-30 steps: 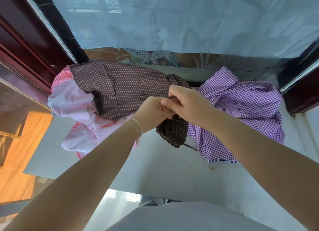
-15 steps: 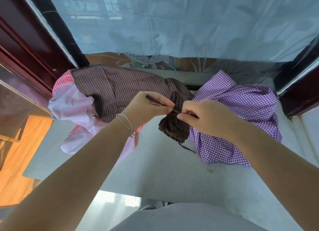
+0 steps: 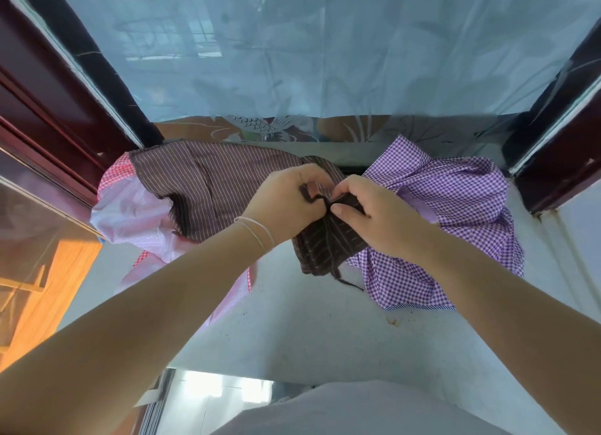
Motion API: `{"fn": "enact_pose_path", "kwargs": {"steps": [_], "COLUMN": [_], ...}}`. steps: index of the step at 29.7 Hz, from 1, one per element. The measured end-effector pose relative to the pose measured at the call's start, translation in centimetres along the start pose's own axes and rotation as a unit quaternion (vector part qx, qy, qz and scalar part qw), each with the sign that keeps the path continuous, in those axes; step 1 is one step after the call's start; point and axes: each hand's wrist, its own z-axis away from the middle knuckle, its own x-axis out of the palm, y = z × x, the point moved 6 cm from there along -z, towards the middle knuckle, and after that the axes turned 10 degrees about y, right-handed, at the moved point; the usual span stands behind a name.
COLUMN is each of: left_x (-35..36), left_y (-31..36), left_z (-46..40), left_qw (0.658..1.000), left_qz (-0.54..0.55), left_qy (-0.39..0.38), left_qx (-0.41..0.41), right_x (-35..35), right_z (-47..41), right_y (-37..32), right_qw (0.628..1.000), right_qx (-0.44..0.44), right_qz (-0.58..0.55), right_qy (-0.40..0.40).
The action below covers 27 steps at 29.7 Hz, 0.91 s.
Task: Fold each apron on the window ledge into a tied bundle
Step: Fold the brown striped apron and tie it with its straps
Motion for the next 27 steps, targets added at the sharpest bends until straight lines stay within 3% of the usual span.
{"fn": "enact_pose_path", "kwargs": {"steps": [1,5,7,11,16,19,21,23,27], "left_x": [0.3,0.6,0.7,0.8,0.9,0.8,1.2,1.4,1.4], "left_y": [0.2,1.6,2.4,3.8,6.3,7.0,7.4,7.5,7.8], "left_z": [0.0,0.7,1.0,0.9,0.2,-0.9,-2.0,-3.1,-4.7], "left_qw": [1.0,0.992,0.984,0.972,0.947,0.948,0.948,0.943,0.944], "left_qz": [-0.011,-0.018,-0.012,-0.032,-0.095,-0.092,-0.1,-0.117,-0.096], "left_qy": [0.014,0.093,0.123,0.153,0.161,0.156,0.138,0.123,0.093], "left_qx": [0.001,0.089,0.125,0.175,0.26,0.264,0.269,0.285,0.301], "right_x": [0.0,-1.4,-2.3,-3.3,-6.1,-7.4,-8.2,-8.7,-8.7], "right_z": [0.3,0.6,0.4,0.3,0.3,0.3,0.3,0.5,0.4], "right_y": [-0.3,1.0,1.2,1.4,1.9,1.4,0.6,0.0,-0.7], "right_qw": [1.0,0.988,0.989,0.982,0.952,0.973,0.984,0.979,0.969], "right_qx": [-0.011,0.088,0.103,0.139,0.211,0.178,0.137,0.114,0.109], "right_qz": [-0.001,-0.082,-0.067,-0.121,-0.223,-0.142,-0.038,0.042,0.135], "right_qy": [0.029,0.095,0.08,-0.031,-0.002,0.028,0.104,0.162,0.177]}}
